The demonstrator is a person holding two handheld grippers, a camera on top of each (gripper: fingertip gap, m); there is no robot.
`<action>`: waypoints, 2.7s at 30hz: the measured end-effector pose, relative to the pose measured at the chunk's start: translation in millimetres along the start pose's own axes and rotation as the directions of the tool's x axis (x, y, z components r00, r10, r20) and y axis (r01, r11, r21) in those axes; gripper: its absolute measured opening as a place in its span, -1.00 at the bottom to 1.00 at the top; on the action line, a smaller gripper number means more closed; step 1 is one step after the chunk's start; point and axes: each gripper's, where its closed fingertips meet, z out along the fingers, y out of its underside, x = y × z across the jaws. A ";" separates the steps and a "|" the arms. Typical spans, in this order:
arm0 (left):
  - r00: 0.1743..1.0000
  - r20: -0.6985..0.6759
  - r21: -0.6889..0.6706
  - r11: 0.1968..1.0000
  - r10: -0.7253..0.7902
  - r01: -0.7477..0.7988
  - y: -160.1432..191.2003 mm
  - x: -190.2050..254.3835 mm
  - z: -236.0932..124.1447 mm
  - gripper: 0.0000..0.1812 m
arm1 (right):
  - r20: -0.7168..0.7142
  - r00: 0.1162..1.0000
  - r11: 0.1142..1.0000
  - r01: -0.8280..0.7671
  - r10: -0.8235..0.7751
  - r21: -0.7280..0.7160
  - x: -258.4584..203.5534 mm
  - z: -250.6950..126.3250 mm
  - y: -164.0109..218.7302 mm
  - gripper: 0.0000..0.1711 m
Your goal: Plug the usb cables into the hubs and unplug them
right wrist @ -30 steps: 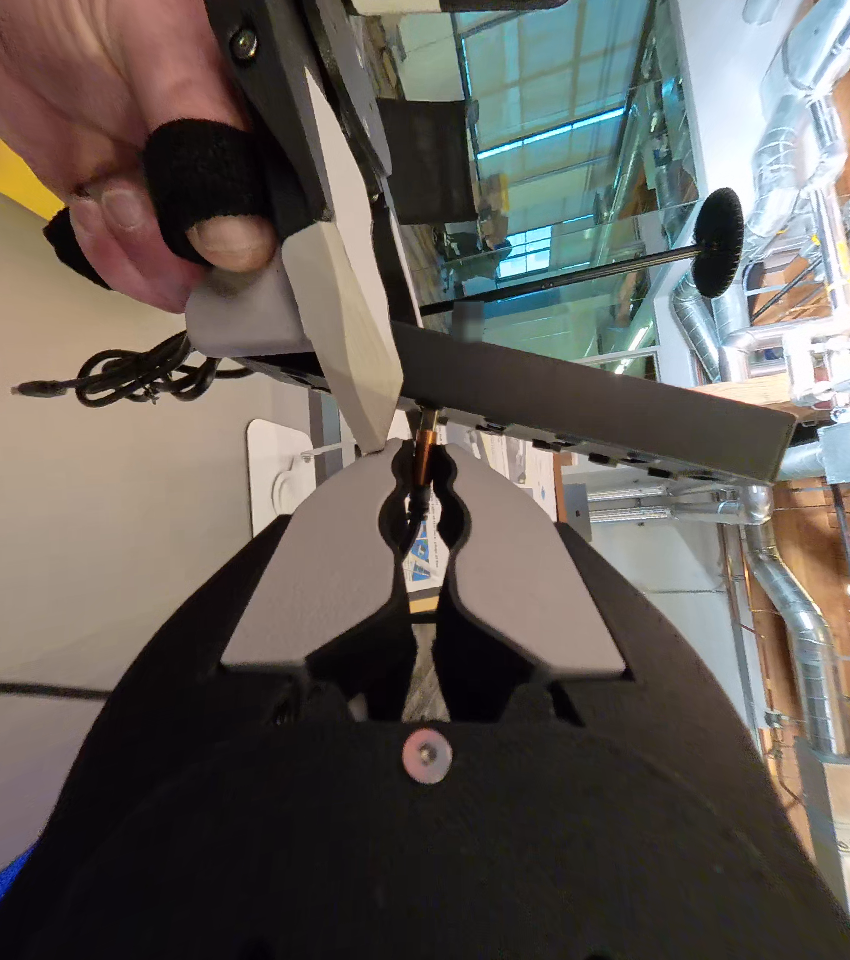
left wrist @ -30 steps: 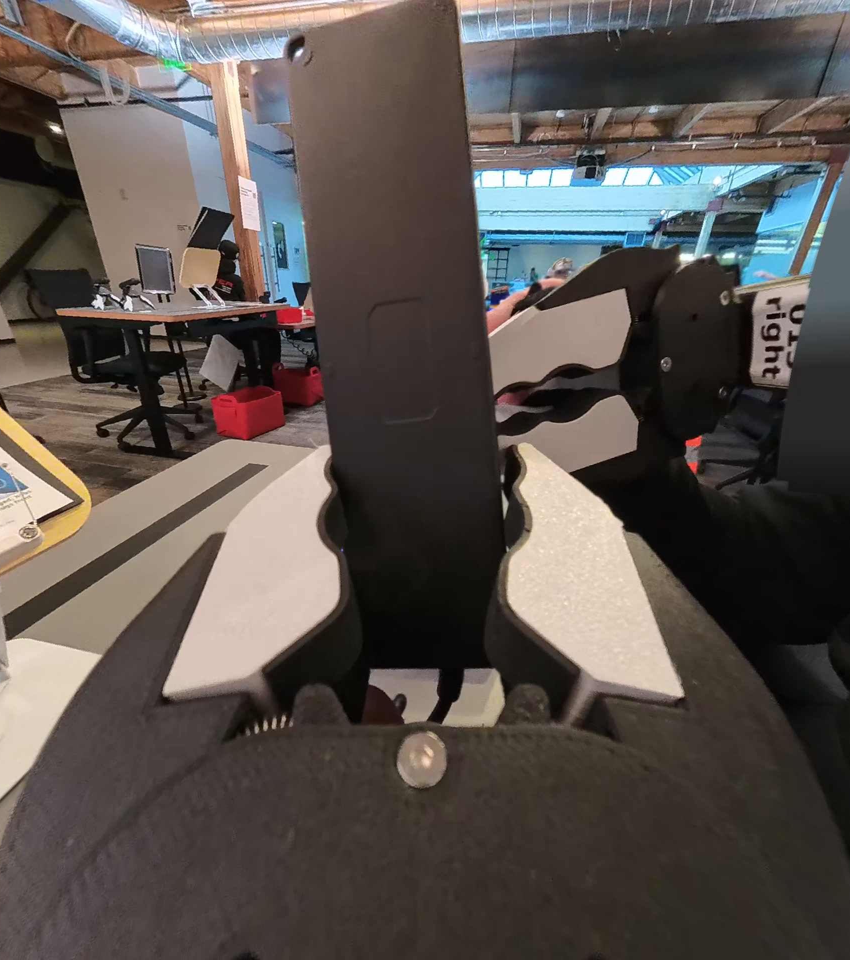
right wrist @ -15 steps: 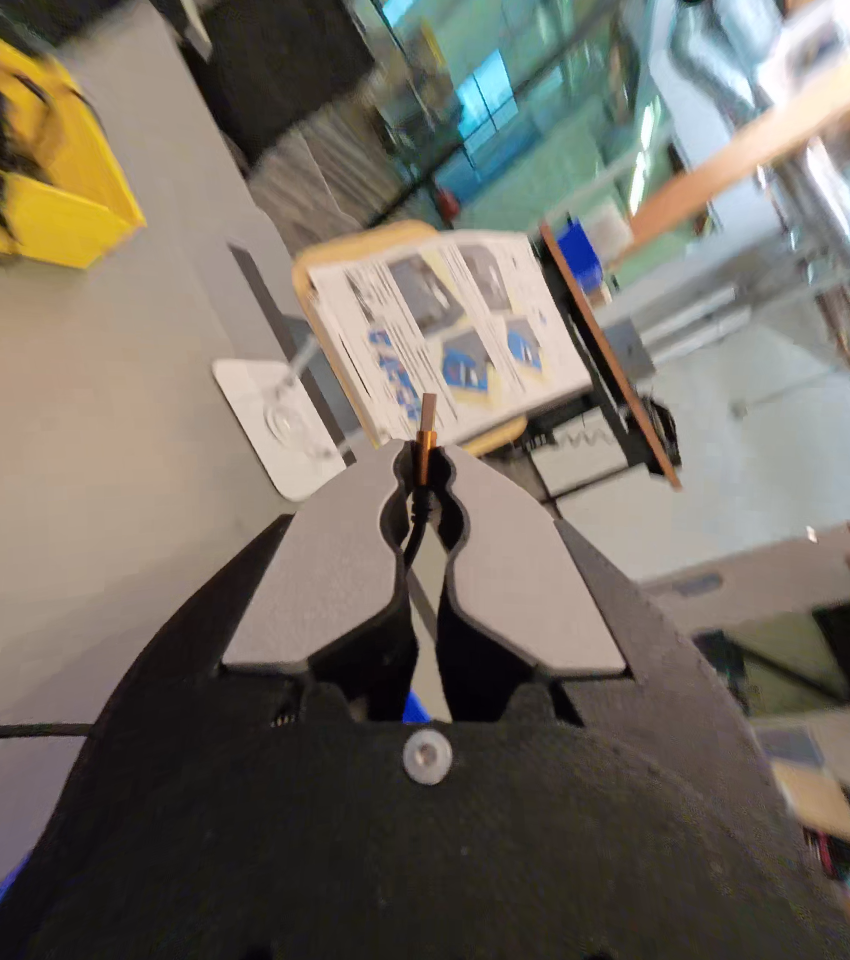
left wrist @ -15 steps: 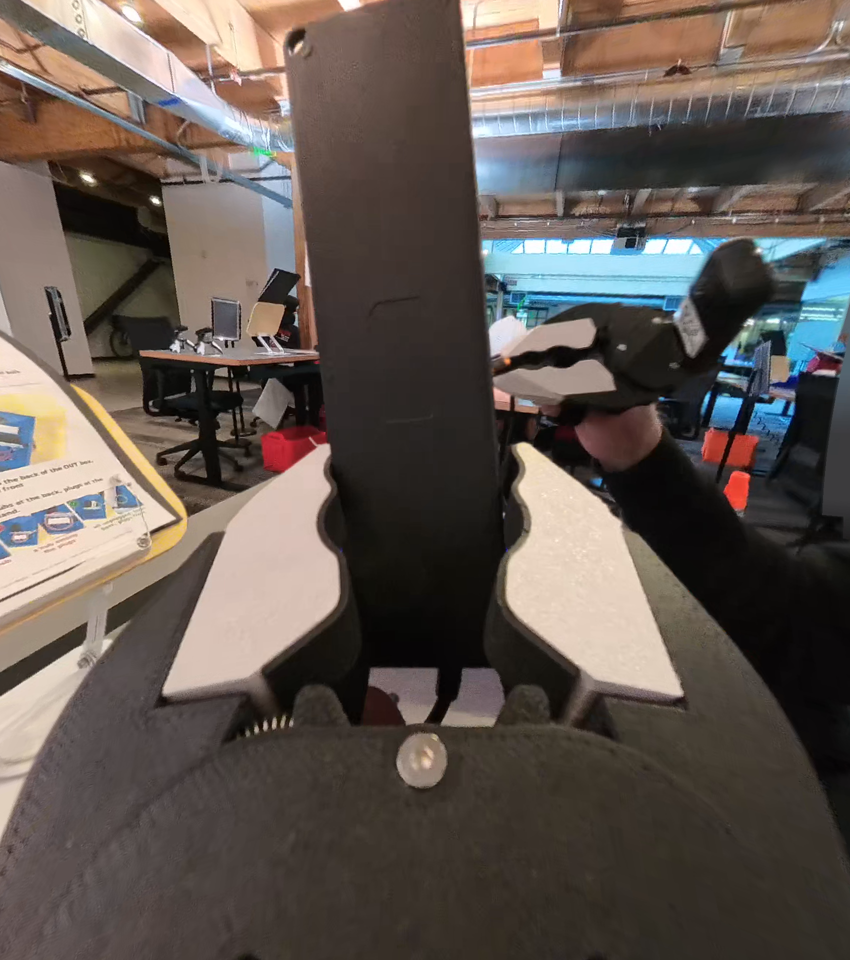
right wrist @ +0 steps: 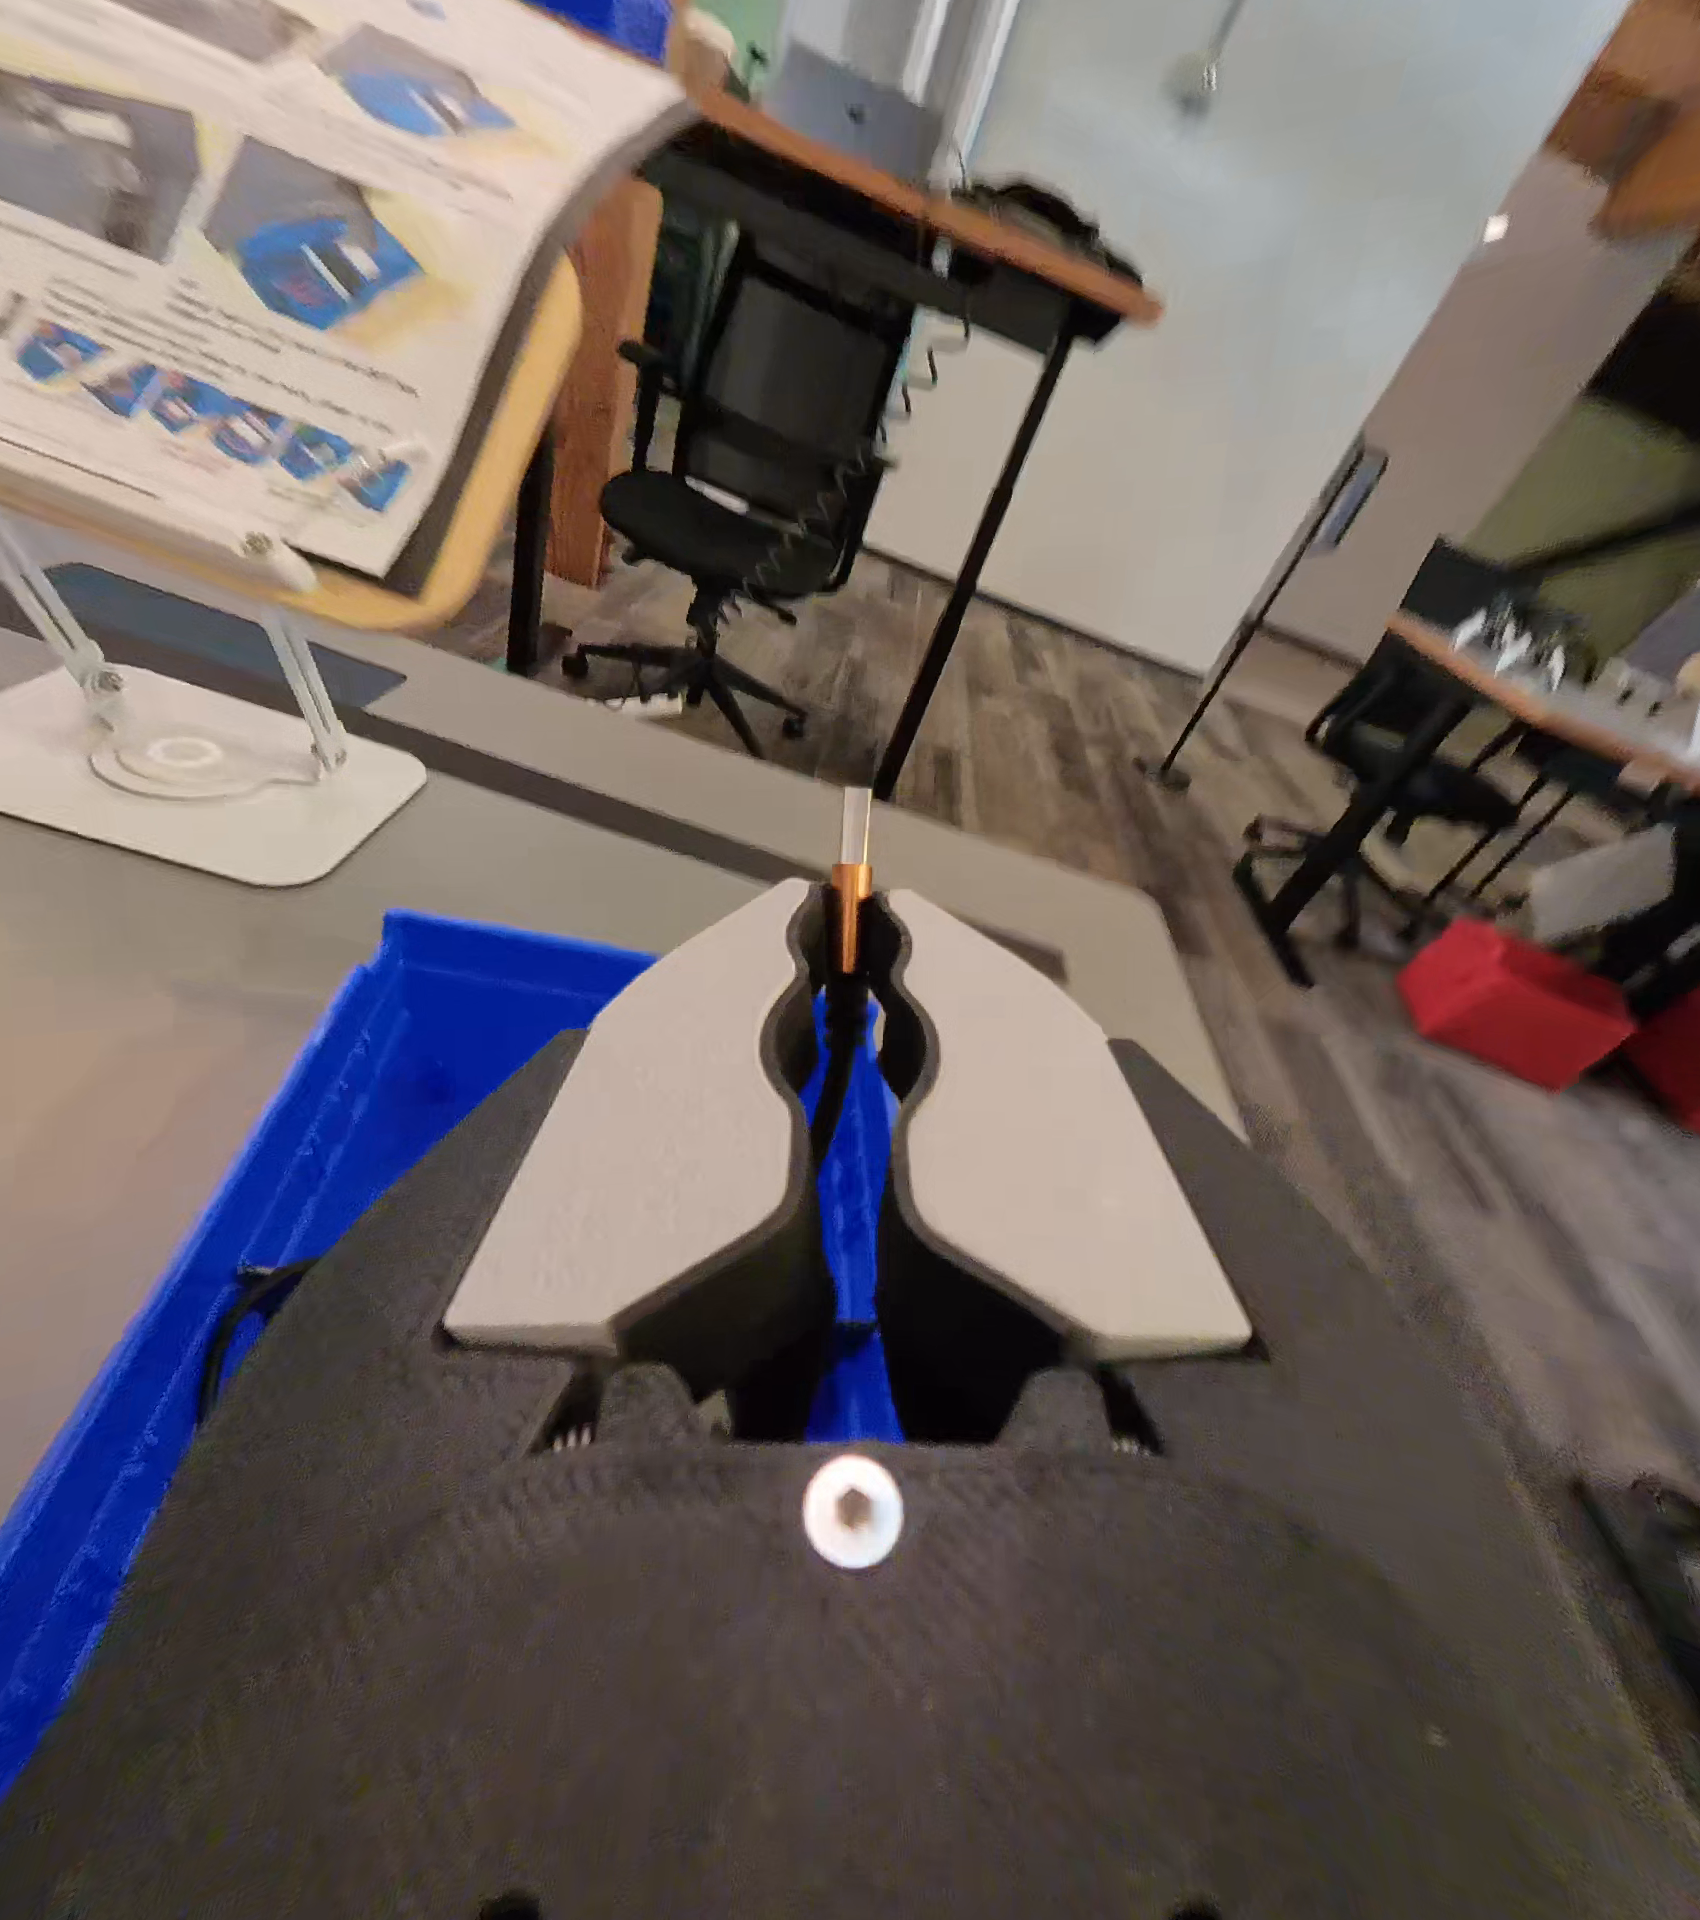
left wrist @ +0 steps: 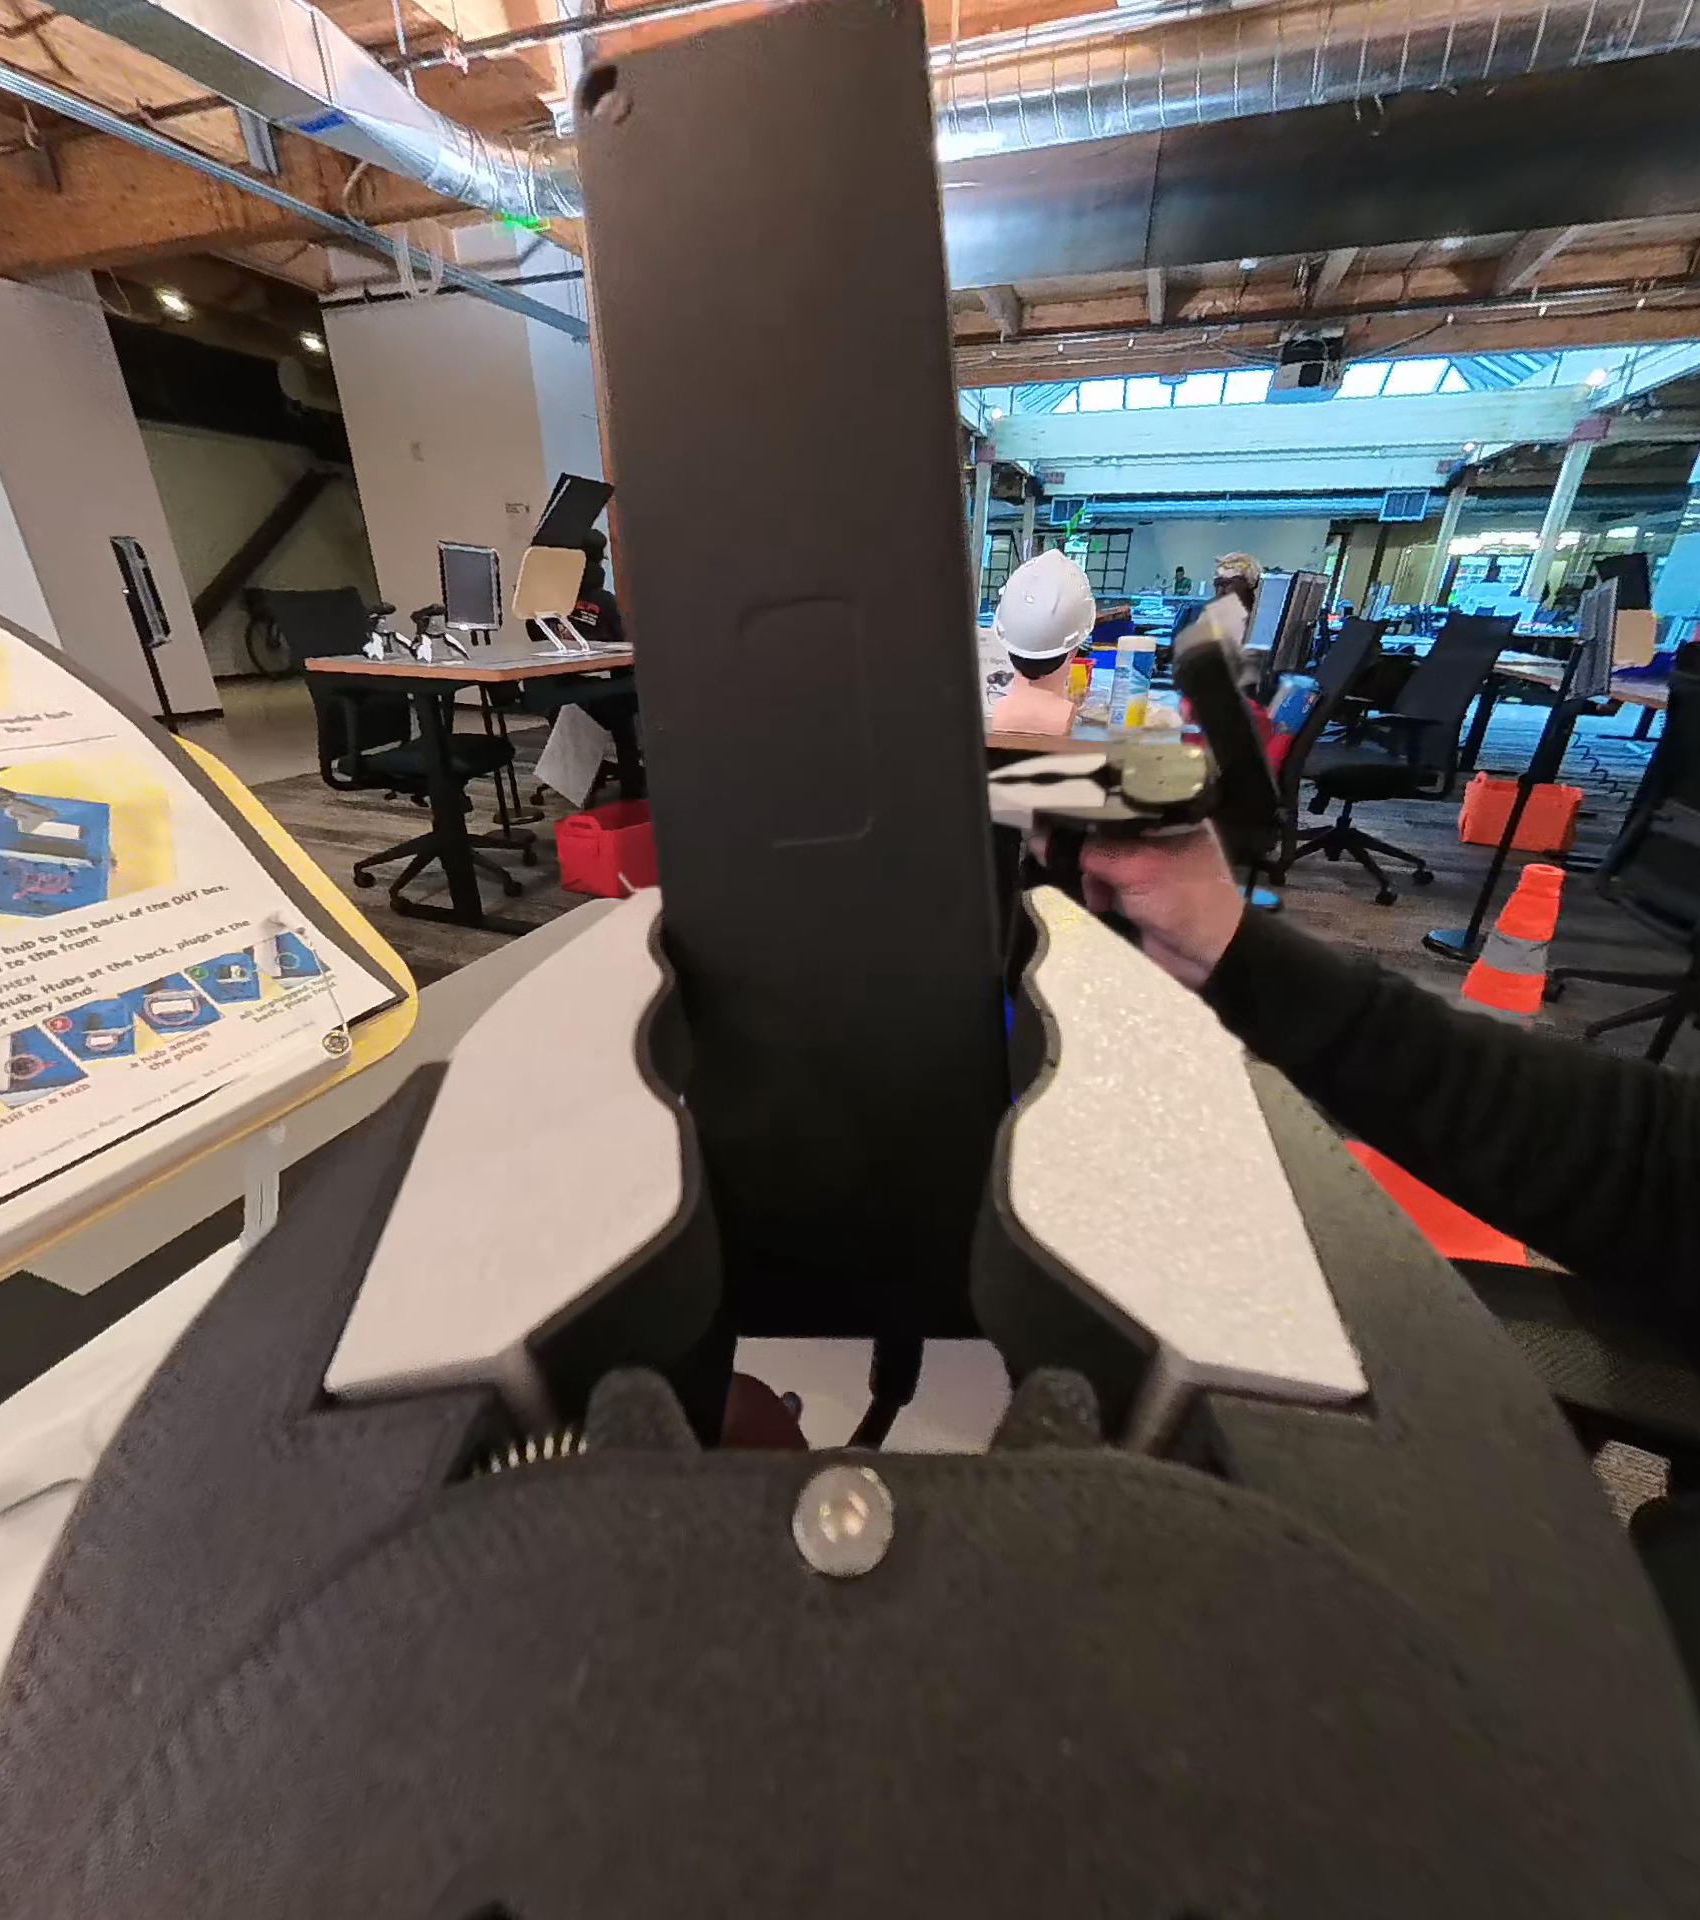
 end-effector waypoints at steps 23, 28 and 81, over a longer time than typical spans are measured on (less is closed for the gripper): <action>0.993 -0.058 -0.080 0.992 -0.098 0.093 40.7 -5.1 13.1 -0.35 | 0.654 0.741 0.950 0.293 -0.153 -0.110 -155.4 -32.6 7.9 -0.29; 0.989 -0.117 -0.133 0.988 -0.095 0.079 63.7 15.8 26.7 -0.35 | 0.858 0.503 0.992 -0.013 -0.105 0.129 -259.9 -59.5 -113.1 -0.03; 0.999 0.034 -0.242 0.970 -0.013 0.020 68.7 -38.9 1.3 -0.34 | 0.389 0.840 0.673 0.039 0.379 -0.739 -101.6 149.3 129.9 -0.11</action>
